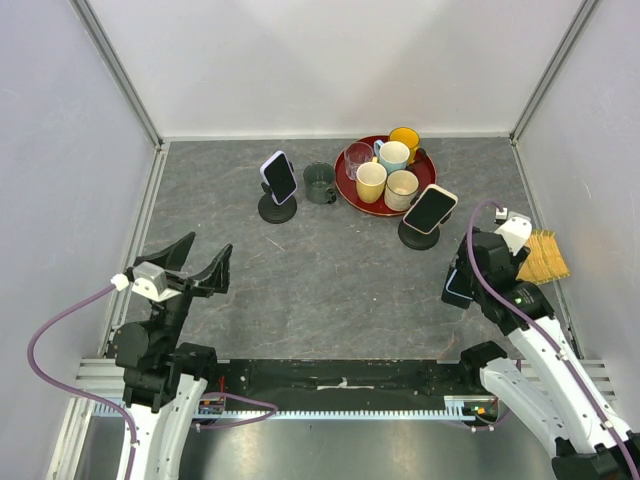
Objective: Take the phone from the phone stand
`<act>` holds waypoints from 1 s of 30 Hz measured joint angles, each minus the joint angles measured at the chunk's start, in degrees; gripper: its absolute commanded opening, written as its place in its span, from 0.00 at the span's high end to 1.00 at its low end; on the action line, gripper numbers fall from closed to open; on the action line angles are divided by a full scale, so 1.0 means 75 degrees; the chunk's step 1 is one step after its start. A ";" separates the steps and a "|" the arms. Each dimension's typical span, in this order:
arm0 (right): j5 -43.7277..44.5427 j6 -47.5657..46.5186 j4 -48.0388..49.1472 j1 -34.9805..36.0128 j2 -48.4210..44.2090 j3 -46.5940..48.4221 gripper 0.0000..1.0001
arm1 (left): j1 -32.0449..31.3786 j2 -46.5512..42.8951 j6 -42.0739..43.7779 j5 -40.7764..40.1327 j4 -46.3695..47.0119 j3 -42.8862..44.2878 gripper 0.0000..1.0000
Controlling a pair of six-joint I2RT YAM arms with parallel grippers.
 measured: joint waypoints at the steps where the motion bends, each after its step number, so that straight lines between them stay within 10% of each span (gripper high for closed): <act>1: -0.0020 -0.0003 -0.0009 0.0003 -0.0055 -0.0003 0.57 | 0.0000 0.0000 0.0000 0.0087 0.0003 0.0000 0.09; 12: -0.0493 -0.0632 -0.0064 0.0003 -0.0764 0.0265 0.85 | 0.0000 0.0213 -0.0012 0.0941 -0.0055 0.0000 0.06; 30: -0.4351 -0.0950 0.0918 0.0026 0.0166 0.1198 0.98 | -0.0003 0.3144 -0.0702 0.2559 -0.0586 0.0446 0.01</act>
